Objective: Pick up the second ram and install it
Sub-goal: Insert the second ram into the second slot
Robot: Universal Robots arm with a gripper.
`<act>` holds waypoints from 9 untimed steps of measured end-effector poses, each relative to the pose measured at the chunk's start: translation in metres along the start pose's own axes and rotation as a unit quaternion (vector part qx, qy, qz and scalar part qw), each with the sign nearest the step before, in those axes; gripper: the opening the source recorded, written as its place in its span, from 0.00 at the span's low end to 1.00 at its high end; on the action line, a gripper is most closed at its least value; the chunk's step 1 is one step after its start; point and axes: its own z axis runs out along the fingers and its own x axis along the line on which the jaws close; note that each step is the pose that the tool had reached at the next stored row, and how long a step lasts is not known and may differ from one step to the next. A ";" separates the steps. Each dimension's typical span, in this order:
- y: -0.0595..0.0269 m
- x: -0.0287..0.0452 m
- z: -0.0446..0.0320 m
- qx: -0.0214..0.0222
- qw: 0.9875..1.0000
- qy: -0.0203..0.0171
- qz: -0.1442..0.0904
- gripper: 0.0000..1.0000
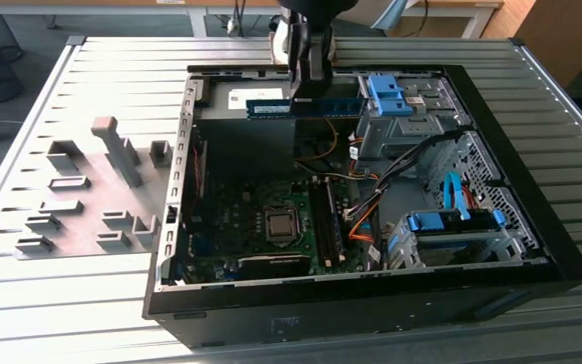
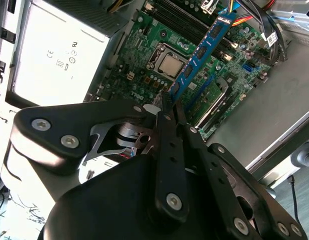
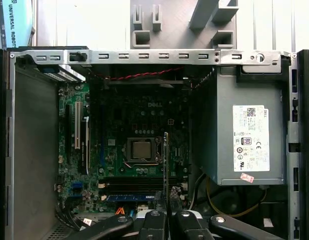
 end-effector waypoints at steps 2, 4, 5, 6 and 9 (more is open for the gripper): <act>0.0000 0.0000 0.0000 0.000 1.000 0.000 0.000 0.14; 0.0000 0.0000 0.0000 0.000 1.000 0.000 0.000 0.14; 0.0000 0.0000 0.0000 0.000 1.000 0.000 0.000 0.14; -0.0001 0.0000 0.0000 0.000 1.000 0.000 0.000 0.14; -0.0001 0.0000 0.0001 0.000 1.000 0.000 0.003 0.14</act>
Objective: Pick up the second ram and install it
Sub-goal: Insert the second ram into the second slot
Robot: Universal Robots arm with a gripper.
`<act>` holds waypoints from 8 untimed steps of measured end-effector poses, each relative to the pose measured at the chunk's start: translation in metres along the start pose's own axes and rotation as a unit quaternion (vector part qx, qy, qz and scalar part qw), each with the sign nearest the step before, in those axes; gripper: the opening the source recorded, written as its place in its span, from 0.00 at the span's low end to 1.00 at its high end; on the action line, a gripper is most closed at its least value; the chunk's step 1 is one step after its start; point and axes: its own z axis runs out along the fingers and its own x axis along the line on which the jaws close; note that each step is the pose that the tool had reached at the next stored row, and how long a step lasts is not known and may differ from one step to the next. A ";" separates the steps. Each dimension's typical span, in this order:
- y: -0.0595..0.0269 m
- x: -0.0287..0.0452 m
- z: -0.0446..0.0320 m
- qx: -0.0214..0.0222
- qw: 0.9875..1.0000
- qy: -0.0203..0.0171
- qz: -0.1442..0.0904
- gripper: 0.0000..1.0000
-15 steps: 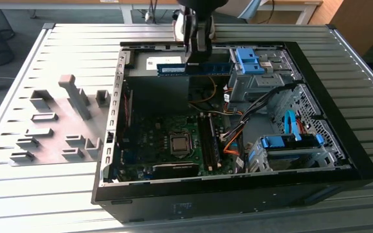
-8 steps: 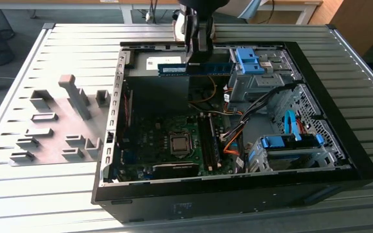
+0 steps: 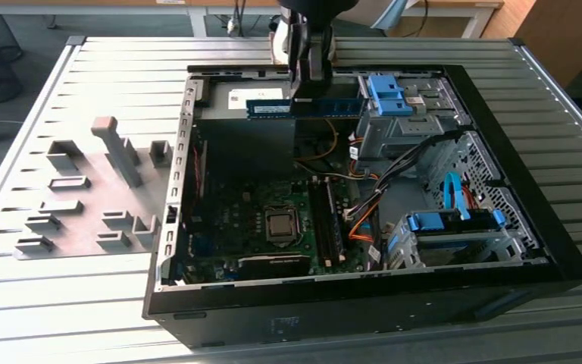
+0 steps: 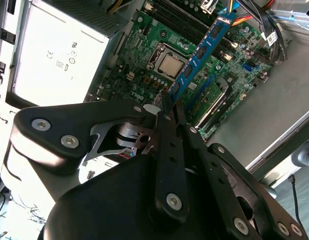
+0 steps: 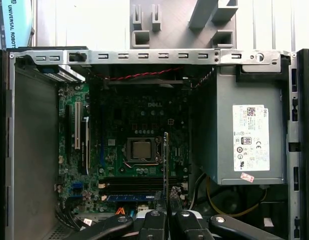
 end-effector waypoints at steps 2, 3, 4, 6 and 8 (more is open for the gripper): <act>0.0000 0.0000 0.0001 0.000 1.000 0.000 0.003 0.14; 0.0000 0.0000 0.0003 0.000 1.000 0.000 0.005 0.14; 0.0000 0.0000 0.0004 0.000 1.000 0.000 0.007 0.14; 0.0000 0.0000 0.0005 0.000 1.000 0.000 0.011 0.14; 0.0000 0.0000 0.0007 0.000 1.000 0.000 0.014 0.14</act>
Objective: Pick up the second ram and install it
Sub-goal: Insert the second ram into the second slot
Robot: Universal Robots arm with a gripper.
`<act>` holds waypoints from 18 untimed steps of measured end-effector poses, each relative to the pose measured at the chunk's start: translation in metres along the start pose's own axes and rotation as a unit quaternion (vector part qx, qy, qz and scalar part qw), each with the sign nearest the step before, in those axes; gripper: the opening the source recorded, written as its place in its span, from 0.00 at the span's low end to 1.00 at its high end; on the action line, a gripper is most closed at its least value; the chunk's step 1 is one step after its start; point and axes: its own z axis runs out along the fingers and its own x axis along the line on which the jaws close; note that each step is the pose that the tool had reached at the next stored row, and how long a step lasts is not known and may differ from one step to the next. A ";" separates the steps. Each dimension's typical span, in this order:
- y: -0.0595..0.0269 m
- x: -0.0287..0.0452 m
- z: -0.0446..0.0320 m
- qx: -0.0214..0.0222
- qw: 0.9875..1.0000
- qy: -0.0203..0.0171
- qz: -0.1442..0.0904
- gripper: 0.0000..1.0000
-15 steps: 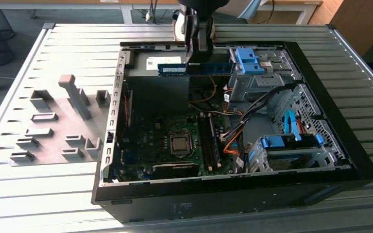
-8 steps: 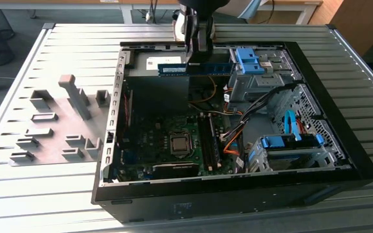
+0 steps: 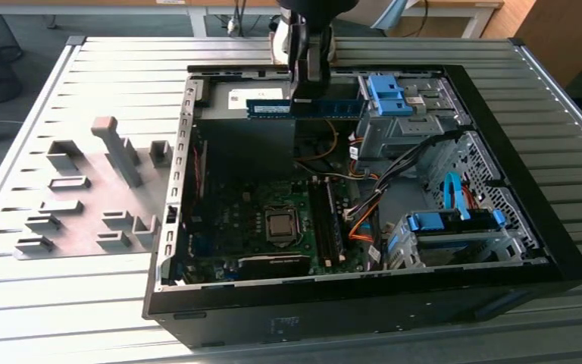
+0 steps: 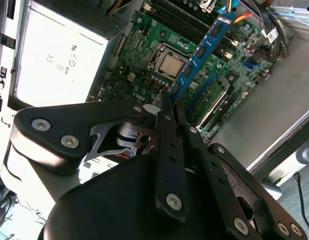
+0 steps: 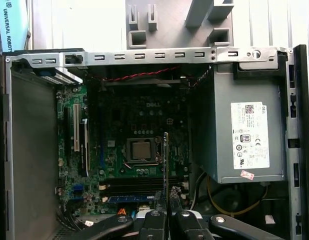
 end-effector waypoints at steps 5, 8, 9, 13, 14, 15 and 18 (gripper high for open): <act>0.0000 0.0000 0.0001 0.000 1.000 0.000 0.001 0.14; 0.0000 0.0000 0.0000 0.000 1.000 0.000 0.001 0.14; 0.0000 0.0000 0.0001 0.000 1.000 0.000 0.001 0.14; 0.0000 0.0000 0.0001 0.000 1.000 0.000 0.001 0.14; 0.0000 0.0000 0.0001 0.000 1.000 0.000 0.001 0.14; 0.0000 0.0000 0.0001 0.000 1.000 0.000 0.002 0.14; 0.0000 0.0000 0.0002 0.000 1.000 0.000 0.007 0.14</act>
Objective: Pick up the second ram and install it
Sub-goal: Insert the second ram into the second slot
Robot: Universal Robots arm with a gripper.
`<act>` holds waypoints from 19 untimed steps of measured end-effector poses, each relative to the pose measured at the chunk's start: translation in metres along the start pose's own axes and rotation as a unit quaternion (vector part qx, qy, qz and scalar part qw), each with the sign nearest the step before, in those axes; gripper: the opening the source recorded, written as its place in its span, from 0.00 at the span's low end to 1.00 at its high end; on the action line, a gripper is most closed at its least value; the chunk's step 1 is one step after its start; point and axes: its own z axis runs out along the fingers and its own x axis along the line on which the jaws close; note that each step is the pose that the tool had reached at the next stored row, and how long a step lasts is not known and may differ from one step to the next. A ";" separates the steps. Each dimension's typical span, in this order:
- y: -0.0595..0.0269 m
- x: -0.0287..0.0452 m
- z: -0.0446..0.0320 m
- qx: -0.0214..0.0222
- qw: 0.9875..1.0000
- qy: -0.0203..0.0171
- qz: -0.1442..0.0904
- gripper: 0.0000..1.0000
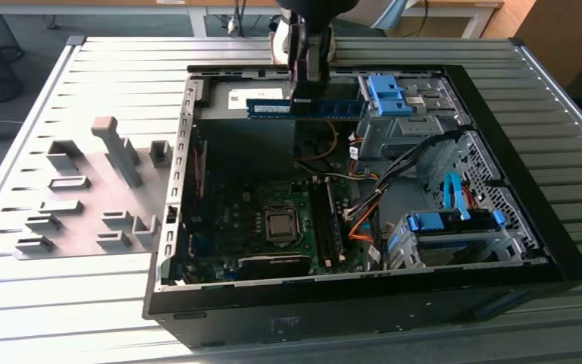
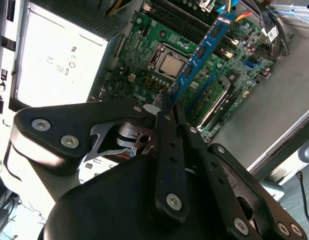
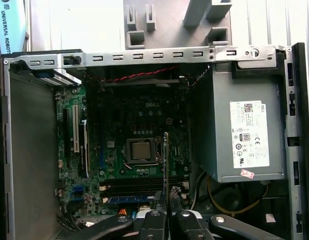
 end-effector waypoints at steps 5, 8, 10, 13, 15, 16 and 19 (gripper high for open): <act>0.0000 0.0000 0.0003 0.000 1.000 0.000 0.011 0.14; 0.0000 0.0000 0.0005 0.000 1.000 -0.001 0.019 0.14; 0.0000 0.0000 0.0006 0.000 1.000 -0.001 0.023 0.14; 0.0000 0.0000 0.0008 0.000 1.000 -0.001 0.030 0.14; 0.0000 0.0000 0.0008 0.000 0.999 -0.001 0.034 0.14; 0.0000 0.0000 0.0009 0.001 0.999 -0.001 0.036 0.14; 0.0000 0.0000 0.0010 0.001 0.999 -0.001 0.042 0.14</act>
